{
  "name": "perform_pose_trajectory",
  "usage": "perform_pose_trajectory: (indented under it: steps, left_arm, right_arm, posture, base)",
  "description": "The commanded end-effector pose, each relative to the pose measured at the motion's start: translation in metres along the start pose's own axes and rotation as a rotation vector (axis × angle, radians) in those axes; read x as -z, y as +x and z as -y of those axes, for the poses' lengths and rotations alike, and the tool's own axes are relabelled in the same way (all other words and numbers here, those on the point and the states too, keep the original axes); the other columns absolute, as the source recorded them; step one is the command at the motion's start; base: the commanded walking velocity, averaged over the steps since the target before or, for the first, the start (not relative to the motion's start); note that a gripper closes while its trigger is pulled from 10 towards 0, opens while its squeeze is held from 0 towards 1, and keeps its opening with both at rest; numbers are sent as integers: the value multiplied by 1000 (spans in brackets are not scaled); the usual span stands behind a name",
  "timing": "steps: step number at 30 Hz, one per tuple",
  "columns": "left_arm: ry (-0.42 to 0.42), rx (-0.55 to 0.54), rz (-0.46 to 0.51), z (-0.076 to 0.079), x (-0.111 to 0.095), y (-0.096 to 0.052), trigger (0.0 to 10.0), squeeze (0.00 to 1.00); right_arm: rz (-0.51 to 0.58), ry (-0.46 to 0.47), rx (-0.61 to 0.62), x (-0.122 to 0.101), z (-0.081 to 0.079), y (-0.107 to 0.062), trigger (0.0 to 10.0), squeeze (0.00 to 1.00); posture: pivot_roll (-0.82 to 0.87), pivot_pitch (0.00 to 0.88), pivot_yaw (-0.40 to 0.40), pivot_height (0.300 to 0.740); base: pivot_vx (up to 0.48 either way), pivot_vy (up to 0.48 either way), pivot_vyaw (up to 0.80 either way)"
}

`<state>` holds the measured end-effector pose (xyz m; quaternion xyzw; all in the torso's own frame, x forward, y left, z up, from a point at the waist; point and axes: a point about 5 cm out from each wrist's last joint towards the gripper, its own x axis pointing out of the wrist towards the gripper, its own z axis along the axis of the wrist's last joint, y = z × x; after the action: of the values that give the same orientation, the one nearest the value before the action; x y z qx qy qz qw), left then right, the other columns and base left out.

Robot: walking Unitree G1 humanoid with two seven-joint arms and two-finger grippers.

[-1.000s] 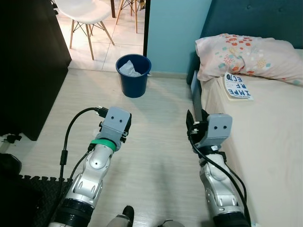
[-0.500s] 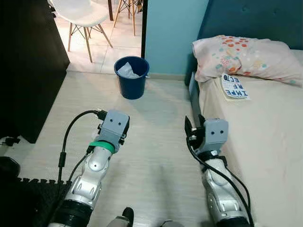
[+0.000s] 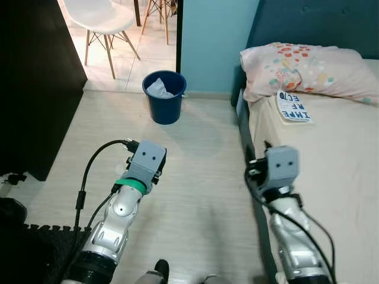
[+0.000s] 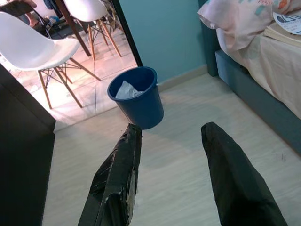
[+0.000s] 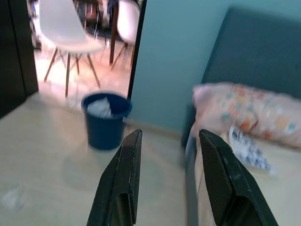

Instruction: Clean up the room

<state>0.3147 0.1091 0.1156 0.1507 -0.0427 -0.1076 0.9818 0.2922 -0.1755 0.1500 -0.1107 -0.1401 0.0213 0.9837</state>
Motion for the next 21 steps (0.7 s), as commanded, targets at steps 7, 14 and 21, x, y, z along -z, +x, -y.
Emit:
perform_pose_trajectory:
  steps: [7,14,21]
  left_arm:
    - [-17,-86,45,-14,-6,0,10000,0]
    - [-34,-87,54,-9,-7,-8,10000,0]
    - [-64,-118,15,-10,1,-15,10000,0]
  right_arm:
    - [-105,116,92,31,-2,-27,10000,0]
    - [-68,92,83,25,-15,-35,10000,0]
    - [-81,108,99,24,-12,-41,10000,0]
  posture:
    - [-126,79,57,740]
    - [-129,81,41,740]
    - [-120,87,42,740]
  base:
    - [0,0,0]
    - [0,0,0]
    - [0,0,0]
